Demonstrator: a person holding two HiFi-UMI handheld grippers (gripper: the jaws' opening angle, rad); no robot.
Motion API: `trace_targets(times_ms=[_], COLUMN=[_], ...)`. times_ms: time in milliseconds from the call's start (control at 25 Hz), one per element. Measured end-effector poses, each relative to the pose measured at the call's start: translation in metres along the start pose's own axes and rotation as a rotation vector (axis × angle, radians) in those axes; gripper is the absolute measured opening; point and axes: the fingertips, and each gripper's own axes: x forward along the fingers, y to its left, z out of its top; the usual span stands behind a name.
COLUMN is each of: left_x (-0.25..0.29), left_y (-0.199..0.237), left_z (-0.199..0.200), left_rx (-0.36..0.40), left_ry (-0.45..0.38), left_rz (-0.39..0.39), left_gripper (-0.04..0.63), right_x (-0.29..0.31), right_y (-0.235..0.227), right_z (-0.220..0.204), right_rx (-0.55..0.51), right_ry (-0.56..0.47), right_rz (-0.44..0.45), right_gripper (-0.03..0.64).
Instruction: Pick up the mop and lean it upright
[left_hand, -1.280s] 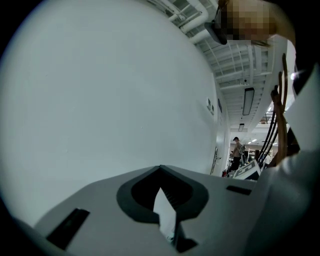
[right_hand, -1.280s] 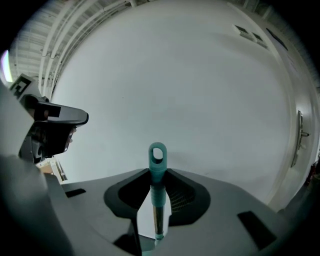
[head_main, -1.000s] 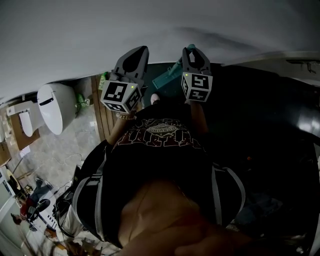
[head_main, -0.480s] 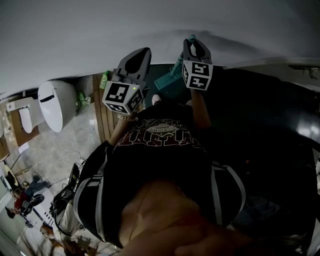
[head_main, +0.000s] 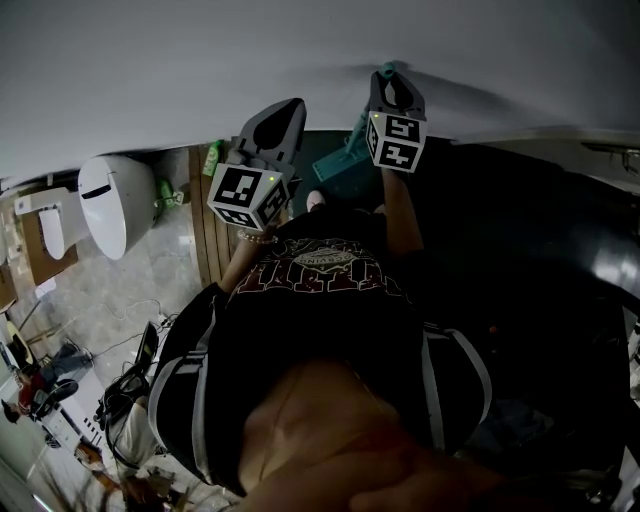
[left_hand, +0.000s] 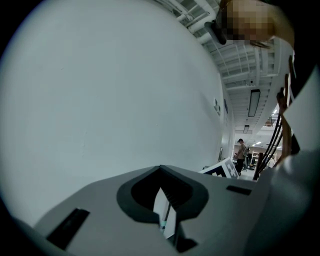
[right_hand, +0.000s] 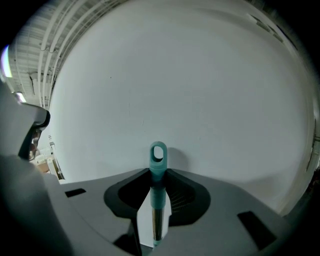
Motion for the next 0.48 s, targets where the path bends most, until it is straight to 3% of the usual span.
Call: trace_targets(times_ms=[480], left_x=[0.0034], left_y=[0.0102], left_z=[0.0033], left_rx=[-0.015], left_ry=[-0.003], left_rz=[-0.003], left_gripper=[0.038], right_x=[0.0105], right_y=[0.0033], right_z=[0.0047], right_rx=[0.014], right_ry=[0.005], right_rz=[-0.018], right_gripper=[0.109])
